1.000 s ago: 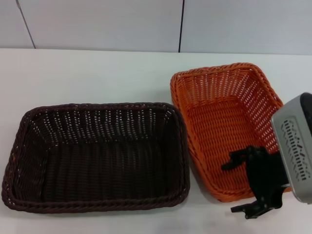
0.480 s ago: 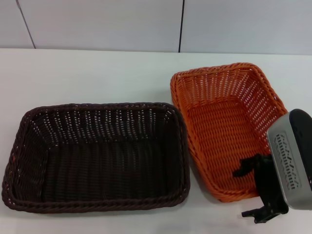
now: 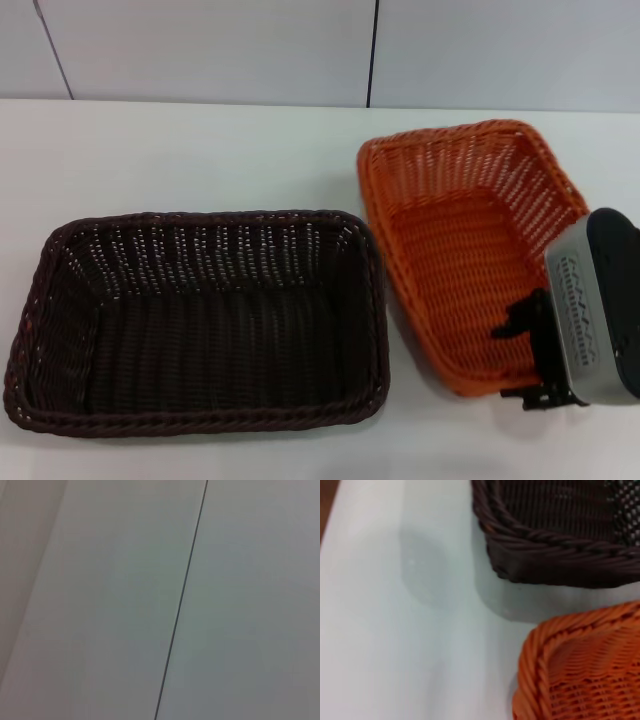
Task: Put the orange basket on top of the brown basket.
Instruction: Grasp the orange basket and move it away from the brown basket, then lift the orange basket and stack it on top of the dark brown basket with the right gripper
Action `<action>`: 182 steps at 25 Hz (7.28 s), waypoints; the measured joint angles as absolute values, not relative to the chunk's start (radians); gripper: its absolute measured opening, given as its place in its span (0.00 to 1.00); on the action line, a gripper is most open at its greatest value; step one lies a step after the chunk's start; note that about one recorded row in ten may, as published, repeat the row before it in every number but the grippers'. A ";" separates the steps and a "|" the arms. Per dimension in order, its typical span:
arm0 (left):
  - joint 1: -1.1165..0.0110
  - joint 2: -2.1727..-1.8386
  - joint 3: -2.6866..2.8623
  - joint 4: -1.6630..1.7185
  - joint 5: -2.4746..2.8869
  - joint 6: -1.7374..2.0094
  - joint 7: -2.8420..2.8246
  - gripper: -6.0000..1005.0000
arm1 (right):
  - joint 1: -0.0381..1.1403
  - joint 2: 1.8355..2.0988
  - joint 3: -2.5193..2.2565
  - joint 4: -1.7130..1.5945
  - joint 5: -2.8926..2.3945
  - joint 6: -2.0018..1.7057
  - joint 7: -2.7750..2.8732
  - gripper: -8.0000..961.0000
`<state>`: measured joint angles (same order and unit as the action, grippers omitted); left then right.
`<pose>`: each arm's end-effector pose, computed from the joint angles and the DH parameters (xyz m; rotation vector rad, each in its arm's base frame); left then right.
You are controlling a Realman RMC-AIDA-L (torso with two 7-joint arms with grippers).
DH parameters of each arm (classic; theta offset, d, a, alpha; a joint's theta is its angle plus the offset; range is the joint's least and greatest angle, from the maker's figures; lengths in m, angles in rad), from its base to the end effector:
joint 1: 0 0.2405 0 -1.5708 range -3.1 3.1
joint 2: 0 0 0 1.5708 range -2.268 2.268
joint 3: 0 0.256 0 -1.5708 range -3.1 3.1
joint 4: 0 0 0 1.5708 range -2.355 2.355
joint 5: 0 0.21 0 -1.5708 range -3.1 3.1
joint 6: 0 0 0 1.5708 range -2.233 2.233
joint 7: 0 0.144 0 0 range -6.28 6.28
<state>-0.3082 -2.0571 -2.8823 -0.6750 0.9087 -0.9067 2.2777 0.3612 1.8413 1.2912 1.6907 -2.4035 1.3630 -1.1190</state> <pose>-0.4240 0.2906 0.2180 -0.9610 -0.6452 -0.7219 0.1823 0.2982 -0.0023 -2.8257 -0.3142 -0.6662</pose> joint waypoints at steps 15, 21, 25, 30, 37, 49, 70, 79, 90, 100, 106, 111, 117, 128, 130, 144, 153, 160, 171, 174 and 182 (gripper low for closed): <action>-0.306 -2.057 -2.882 -0.676 0.904 -0.918 2.273 0.86 | 0.367 1.850 1.276 1.718 -2.445 1.362 -1.118 0.15; -0.304 -2.057 -2.882 -0.675 0.903 -0.921 2.272 0.86 | 0.355 1.858 1.277 1.749 -2.517 1.342 -1.101 0.14; -0.304 -2.055 -2.882 -0.675 0.903 -0.921 2.272 0.86 | 0.350 1.865 1.268 1.792 -2.617 1.305 -1.083 0.13; -0.305 -2.053 -2.882 -0.677 0.903 -0.920 2.272 0.86 | 0.357 1.877 1.258 1.857 -2.712 1.272 -1.072 0.13; -0.305 -2.051 -2.882 -0.677 0.897 -0.919 2.272 0.86 | 0.386 1.898 1.165 1.880 -2.855 1.190 -1.073 0.13; -0.294 -2.051 -2.882 -0.676 0.890 -0.926 2.272 0.86 | 0.334 1.944 1.093 1.986 -2.863 1.003 -1.276 0.13; -0.270 -2.054 -2.882 -0.674 0.864 -0.950 2.272 0.86 | 0.140 2.023 1.225 1.950 -2.259 0.911 -1.992 0.13; -0.271 -2.058 -2.882 -0.661 0.849 -0.964 2.272 0.86 | 0.144 2.043 1.476 1.776 -1.728 1.188 -2.361 0.13; -0.270 -2.060 -2.882 -0.637 0.816 -0.992 2.272 0.86 | 0.270 2.046 1.652 1.608 -1.652 1.446 -2.306 0.14; -0.276 -2.059 -2.882 -0.618 0.790 -0.996 2.276 0.86 | 0.398 2.023 1.669 1.661 -1.872 1.529 -2.248 0.14; -0.277 -2.060 -2.882 -0.599 0.767 -1.028 2.275 0.86 | 0.482 2.024 1.663 1.649 -1.988 1.561 -2.329 0.14; -0.279 -2.059 -2.884 -0.560 0.727 -1.075 2.274 0.86 | 0.527 2.040 1.666 1.639 -2.044 1.582 -2.370 0.14; -0.283 -2.060 -2.884 -0.548 0.684 -1.105 2.272 0.86 | 0.553 2.039 1.659 1.644 -2.110 1.620 -2.453 0.14; -0.283 -2.057 -2.884 -0.482 0.610 -1.118 2.297 0.86 | 0.564 2.039 1.683 1.601 -2.136 1.631 -2.613 0.14; -0.283 -2.057 -2.884 -0.482 0.610 -1.118 2.297 0.86 | 0.557 2.043 1.686 1.600 -2.148 1.628 -2.647 0.14; -0.276 -2.060 -2.884 -0.479 0.604 -1.170 2.298 0.86 | 0.456 2.076 1.598 1.675 -2.196 1.450 -2.629 0.15; -0.276 -2.058 -2.884 -0.478 0.601 -1.195 2.298 0.86 | 0.461 2.071 1.606 1.704 -2.123 1.507 -2.606 0.32; -0.270 -2.059 -2.884 -0.478 0.583 -1.210 2.295 0.86 | 0.420 2.077 1.535 1.764 -2.198 1.422 -2.569 0.36; -0.255 -2.061 -2.884 -0.458 0.578 -1.239 2.292 0.86 | 0.356 2.073 1.505 1.705 -2.101 1.280 -2.699 0.48; -0.255 -2.060 -2.884 -0.457 0.577 -1.239 2.291 0.86 | 0.343 2.072 1.519 1.734 -2.085 1.320 -2.700 0.52; -0.247 -2.058 -2.884 -0.460 0.578 -1.240 2.293 0.86 | 0.222 2.078 1.548 1.833 -2.037 1.356 -2.692 0.52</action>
<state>-0.2474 -2.0580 -2.8839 -0.4601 0.5777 -1.2399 2.2925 0.2218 2.0779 1.5478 1.8328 -2.0370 1.3558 -2.6915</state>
